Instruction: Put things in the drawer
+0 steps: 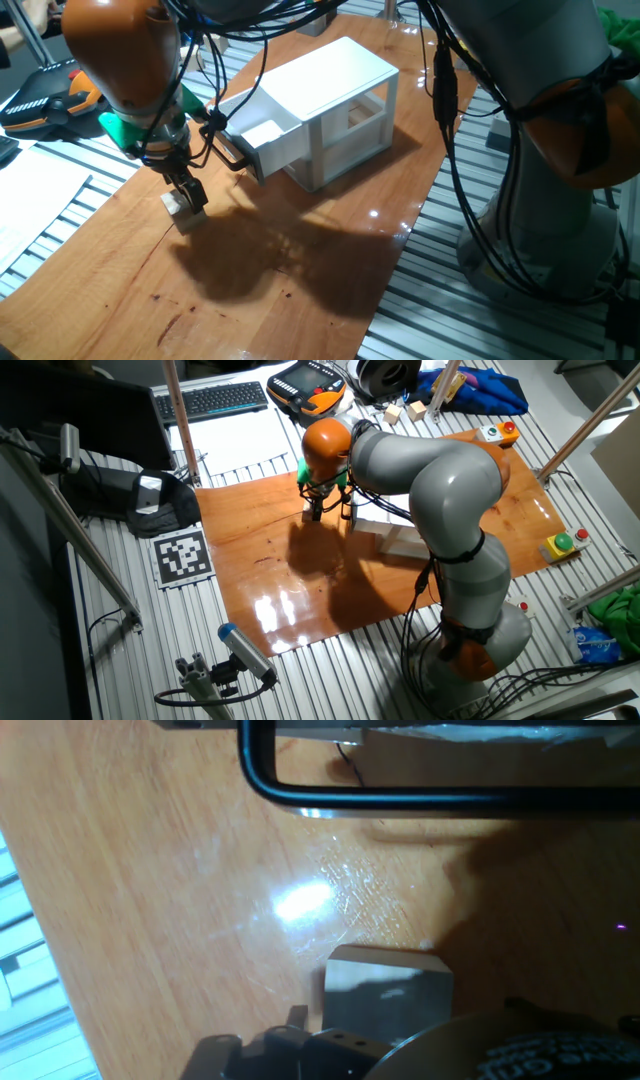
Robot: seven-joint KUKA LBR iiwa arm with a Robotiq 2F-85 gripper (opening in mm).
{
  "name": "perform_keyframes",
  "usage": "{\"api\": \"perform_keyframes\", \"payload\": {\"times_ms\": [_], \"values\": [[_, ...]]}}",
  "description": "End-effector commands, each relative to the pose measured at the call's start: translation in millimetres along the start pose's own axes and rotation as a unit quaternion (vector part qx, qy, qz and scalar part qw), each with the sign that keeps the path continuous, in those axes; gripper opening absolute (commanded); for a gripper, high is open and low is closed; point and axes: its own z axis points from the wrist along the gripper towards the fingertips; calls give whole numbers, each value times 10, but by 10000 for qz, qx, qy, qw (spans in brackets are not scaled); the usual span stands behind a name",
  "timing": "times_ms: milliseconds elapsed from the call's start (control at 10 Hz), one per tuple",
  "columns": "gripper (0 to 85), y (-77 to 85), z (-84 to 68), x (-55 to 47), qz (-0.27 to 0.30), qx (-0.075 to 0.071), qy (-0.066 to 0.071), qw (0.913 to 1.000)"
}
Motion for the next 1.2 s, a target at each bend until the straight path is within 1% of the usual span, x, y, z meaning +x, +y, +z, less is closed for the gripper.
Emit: {"api": "perform_keyframes", "payload": {"times_ms": [0, 200, 300, 500, 600, 700, 800, 900, 1000, 1100], "values": [[850, -19, 26, -5, -61, -37, 15, 10000], [850, -5, 1, 18, -73, 24, 25, 10000], [850, -5, 1, 18, -74, 26, 8, 10000], [850, -5, 1, 18, -77, 160, 15, 9998], [850, -5, 1, 18, -97, 185, 39, 9998], [850, -5, 1, 18, -145, 268, 91, 9995], [850, -5, 1, 18, -170, 385, 148, 9990], [850, -5, 1, 18, -156, 514, 142, 9985], [850, -5, 1, 18, -144, 595, 96, 9981], [850, -5, 1, 18, -190, 582, 87, 9981]]}}
